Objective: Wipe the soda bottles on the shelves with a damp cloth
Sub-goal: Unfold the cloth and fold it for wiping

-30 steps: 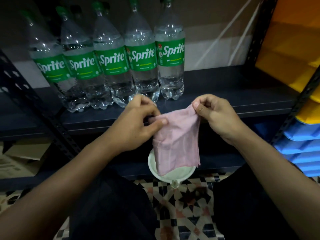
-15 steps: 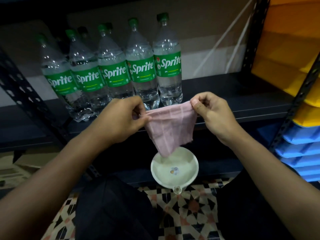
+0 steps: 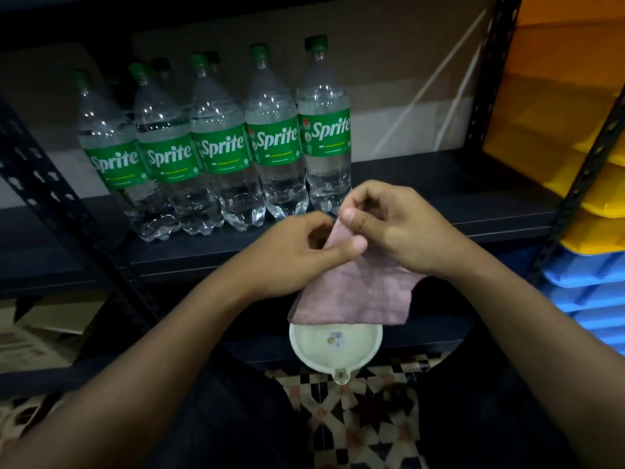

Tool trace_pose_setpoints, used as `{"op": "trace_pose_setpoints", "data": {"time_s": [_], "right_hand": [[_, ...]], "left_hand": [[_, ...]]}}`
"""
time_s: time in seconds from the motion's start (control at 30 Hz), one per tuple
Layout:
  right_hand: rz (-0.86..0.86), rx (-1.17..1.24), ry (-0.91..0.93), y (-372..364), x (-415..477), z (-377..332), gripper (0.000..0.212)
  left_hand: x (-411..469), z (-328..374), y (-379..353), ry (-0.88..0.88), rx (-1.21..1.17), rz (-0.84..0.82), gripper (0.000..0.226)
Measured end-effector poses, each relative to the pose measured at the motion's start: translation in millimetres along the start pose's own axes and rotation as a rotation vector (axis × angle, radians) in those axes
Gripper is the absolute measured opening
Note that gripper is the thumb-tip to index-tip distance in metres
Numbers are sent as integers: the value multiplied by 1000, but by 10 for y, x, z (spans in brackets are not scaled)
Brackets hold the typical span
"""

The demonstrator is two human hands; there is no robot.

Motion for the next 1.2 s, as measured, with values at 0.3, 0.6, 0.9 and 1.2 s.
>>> {"op": "trace_pose_setpoints", "data": {"time_s": [0.3, 0.6, 0.9, 1.2], "right_hand": [[478, 5, 31, 346, -60, 169, 15], [468, 109, 36, 331, -54, 184, 14], [565, 129, 68, 170, -2, 90, 18], [756, 114, 258, 72, -88, -485, 14]], "left_hand": [[89, -297, 147, -30, -182, 384, 8], [-71, -545, 212, 63, -325, 167, 14], [-74, -491, 207, 45, -633, 808, 2], [-147, -147, 458, -42, -422, 1166, 24]]}}
Point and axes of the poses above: each hand's wrist, its own x-axis towards the middle knuckle, its own y-axis out of the back of the hand, z = x × y, the point moved 6 cm from there along x, towards the middle knuckle, and after that the axes turned 6 degrees about x, right-handed, at the moved point
